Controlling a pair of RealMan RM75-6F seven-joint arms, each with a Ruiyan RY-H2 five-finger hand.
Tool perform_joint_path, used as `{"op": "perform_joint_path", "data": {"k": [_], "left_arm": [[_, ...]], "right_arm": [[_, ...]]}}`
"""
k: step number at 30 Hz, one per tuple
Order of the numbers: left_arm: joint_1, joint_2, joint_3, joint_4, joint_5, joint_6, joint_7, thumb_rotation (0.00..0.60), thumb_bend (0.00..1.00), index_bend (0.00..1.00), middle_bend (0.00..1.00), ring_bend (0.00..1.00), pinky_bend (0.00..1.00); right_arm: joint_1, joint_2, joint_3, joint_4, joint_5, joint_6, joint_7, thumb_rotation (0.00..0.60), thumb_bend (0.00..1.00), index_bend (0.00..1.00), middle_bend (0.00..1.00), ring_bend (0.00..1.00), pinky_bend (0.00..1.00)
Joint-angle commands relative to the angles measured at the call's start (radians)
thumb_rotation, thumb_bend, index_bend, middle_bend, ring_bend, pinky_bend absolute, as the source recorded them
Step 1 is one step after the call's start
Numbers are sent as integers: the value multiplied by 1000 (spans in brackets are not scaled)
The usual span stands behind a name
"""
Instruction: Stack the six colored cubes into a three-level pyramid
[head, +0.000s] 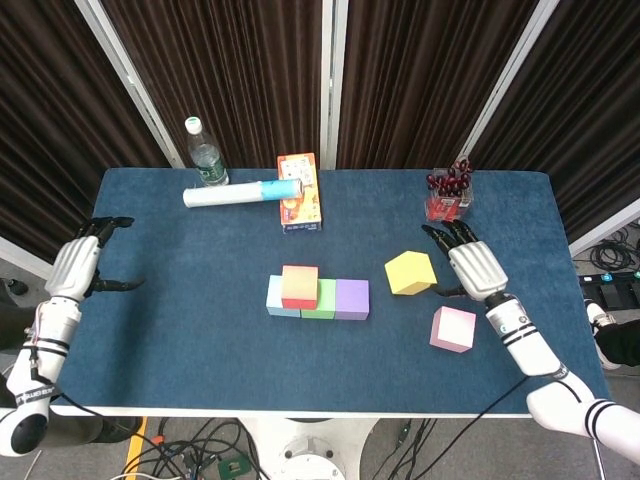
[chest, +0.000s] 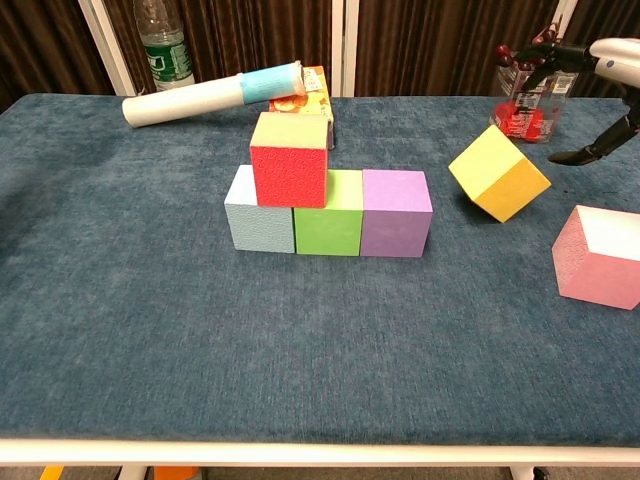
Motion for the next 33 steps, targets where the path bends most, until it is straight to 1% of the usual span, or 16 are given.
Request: {"op": "perform_joint_path", "data": {"k": [1,3,6,10,14,16,19,21,24,26,30,33], "left_arm": [[4,3,-1,-4,2,4,0,600,63,190,195,75,62],[6,6,0,-7,4,3,-1,600,64,190,195,75,62],[8,4,1,-5,1,1,1,600,63,190,194,75,62],[9,6,-3,-3,-7,0,5,600,63,190,194,75,62],[11,5,-6,-5,-11,1,9,600,63,190,194,75,62],[12,6,-7,-7,-13,1,9,600,63,190,194,75,62],[12,9,-7,-8,-14,-4,9,600,63,190,194,75,62],[12,10,-7,-8,-15,-7,9,600,64,190,193,75,62],[14,12,-6,-6,-18,-11,9,600,63,190,191,75,62],[16,13,-7,-5,-16,-9,5,600,63,190,191,75,62],[18,16,-8,-2,-17,-10,5,600,63,190,190,75,62],[23,18,-8,-6,-14,-4,4,600,63,190,190,75,62]], "right_arm": [[21,11,10,-16,36,-75,4,600,38,0,122,4,0],[37,15,11,-22,56,-131,15,600,8,0,76,0,0],[57,4,10,-12,67,-189,39,600,0,0,52,0,0],[76,-35,9,25,59,-219,70,600,0,0,58,0,0],[93,-72,14,65,45,-229,107,600,15,0,86,0,0],[103,-96,19,90,37,-230,135,600,40,0,112,0,0],[114,-129,18,133,15,-221,174,600,93,0,221,0,0],[116,-150,13,162,1,-212,201,600,106,4,271,3,0],[112,-173,3,194,-25,-185,254,600,169,69,372,59,0],[104,-176,-3,211,-39,-158,268,600,212,105,419,90,0],[80,-131,-1,170,-46,-104,293,600,235,123,463,124,0],[54,-49,10,70,-47,-47,268,600,241,124,465,124,0]]}}
